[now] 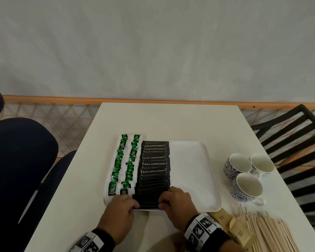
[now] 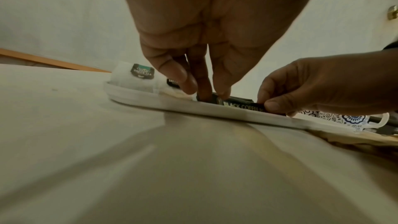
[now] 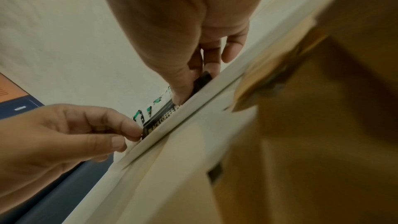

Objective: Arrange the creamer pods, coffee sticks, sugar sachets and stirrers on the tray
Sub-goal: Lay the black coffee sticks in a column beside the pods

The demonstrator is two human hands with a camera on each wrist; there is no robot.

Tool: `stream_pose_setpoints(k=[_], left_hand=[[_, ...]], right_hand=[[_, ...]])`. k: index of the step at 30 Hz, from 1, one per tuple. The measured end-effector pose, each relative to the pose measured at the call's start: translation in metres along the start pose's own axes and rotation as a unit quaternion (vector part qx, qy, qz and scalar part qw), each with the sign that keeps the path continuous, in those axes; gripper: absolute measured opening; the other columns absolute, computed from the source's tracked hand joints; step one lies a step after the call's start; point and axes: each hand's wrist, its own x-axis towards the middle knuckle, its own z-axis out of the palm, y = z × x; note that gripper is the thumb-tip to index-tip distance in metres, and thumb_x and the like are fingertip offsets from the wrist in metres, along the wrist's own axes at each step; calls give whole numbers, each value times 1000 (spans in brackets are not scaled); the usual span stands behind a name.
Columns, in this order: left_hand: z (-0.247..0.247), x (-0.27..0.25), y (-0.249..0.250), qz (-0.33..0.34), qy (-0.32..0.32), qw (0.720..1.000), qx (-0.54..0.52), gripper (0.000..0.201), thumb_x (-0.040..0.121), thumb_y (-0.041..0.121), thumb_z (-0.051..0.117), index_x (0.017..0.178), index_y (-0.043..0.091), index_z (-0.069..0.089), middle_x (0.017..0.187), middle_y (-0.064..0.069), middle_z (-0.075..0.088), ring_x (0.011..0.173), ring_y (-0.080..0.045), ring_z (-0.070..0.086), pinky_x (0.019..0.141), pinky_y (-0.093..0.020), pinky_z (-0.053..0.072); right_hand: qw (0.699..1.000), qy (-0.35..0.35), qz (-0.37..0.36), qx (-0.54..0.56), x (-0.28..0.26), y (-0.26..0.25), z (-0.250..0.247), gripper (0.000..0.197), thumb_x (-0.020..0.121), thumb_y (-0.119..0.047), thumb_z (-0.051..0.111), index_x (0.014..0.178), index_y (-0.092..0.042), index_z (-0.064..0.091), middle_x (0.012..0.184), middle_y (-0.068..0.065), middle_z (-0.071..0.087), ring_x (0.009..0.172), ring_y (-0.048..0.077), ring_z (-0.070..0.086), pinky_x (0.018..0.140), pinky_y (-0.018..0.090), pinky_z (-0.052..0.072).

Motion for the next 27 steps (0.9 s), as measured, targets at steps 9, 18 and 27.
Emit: stream_pose_setpoints(k=[9,18,27], left_hand=[[1,1,3,-12,14,1000,21,33,90,14,53,116,28,67,99,11,58,95,-10,45,85,-22,39],[-1,1,4,-111,66,991,17,19,87,24,55,97,23,71,92,8,70,89,-12,62,77,-24,50],[1,3,11,-101,28,993,48,17,88,29,51,95,26,67,86,5,67,83,-12,58,70,-22,45]], right_hand=[[998,31,-13,-51,-1,-5,0,33,83,-52,44,104,-35,62,108,-10,53,103,16,44,86,31,33],[994,15,-30,-103,-3,-7,-2,61,84,-60,44,140,-38,32,131,-6,38,120,19,35,103,36,31],[988,15,-7,-154,-5,-6,-1,65,76,-67,41,134,-36,40,127,-2,43,115,23,42,96,40,39]])
